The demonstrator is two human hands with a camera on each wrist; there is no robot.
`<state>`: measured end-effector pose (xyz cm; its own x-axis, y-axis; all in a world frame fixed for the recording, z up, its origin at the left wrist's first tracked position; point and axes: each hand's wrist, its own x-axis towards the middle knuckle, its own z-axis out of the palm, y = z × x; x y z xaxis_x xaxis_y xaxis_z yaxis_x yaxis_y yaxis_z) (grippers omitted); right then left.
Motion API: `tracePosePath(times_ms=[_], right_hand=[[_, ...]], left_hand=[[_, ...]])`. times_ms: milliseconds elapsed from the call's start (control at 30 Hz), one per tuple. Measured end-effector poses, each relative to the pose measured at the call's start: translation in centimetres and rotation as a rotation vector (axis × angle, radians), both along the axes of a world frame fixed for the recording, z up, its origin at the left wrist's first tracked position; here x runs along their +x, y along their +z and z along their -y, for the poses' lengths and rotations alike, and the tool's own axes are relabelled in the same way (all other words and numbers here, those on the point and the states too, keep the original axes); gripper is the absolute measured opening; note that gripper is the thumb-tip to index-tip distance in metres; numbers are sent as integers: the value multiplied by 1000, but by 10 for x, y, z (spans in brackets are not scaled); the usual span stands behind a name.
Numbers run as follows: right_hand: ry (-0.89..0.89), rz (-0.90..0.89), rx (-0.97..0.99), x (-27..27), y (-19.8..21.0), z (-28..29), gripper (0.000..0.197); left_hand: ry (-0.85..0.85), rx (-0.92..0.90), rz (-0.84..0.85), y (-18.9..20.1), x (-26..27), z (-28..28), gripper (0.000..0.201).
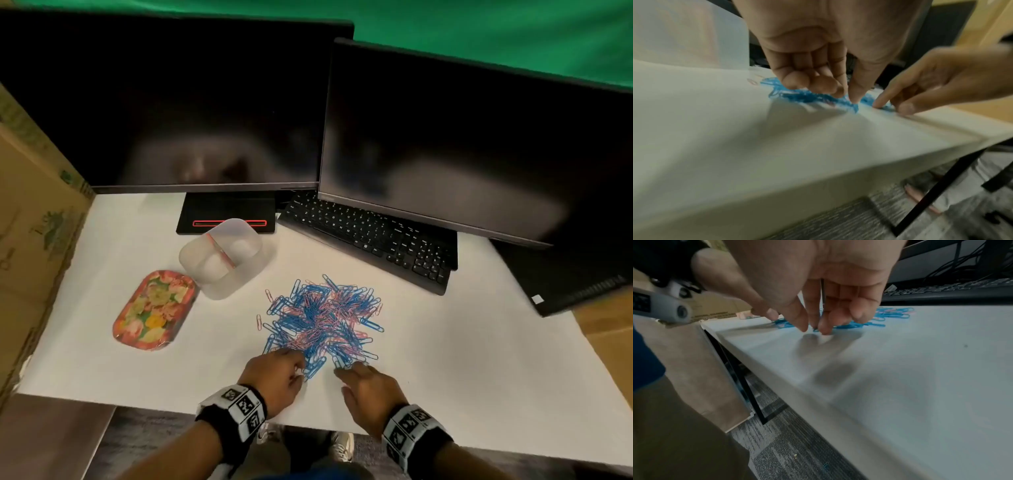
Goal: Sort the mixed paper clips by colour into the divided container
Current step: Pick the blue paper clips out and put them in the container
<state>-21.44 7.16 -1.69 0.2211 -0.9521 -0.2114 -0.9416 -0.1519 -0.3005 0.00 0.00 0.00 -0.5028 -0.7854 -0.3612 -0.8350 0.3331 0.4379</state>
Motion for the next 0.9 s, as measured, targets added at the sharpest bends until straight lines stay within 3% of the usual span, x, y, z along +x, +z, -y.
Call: tracePosePath(times_ms=[133,233,300,400,633,767,900], right_hand=[[15,-21,-5,-3,3,-7,14],[-10,17,-43,-6,0,-8,20],[-40,18,-1,-4,5,-5,7],[-117,84,68,0,4,-1,29],[-168,54,196,0,8,6,41],[-105,51,183,-7,-3,2,42],[-57,44,115,-12,-5,-2,22]], left_hand=[[-28,-43,16,-5,-4,2,23],[-59,-78,-1,-5,-11,2,27],[-80,-92,5,-4,-19,3,30],[-115,-74,53,-4,-33,4,25],[-115,-79,92,-2,-43,9,18],[-111,-82,-17,-3,-37,11,11],[-12,9,-213,-1,-25,15,4]])
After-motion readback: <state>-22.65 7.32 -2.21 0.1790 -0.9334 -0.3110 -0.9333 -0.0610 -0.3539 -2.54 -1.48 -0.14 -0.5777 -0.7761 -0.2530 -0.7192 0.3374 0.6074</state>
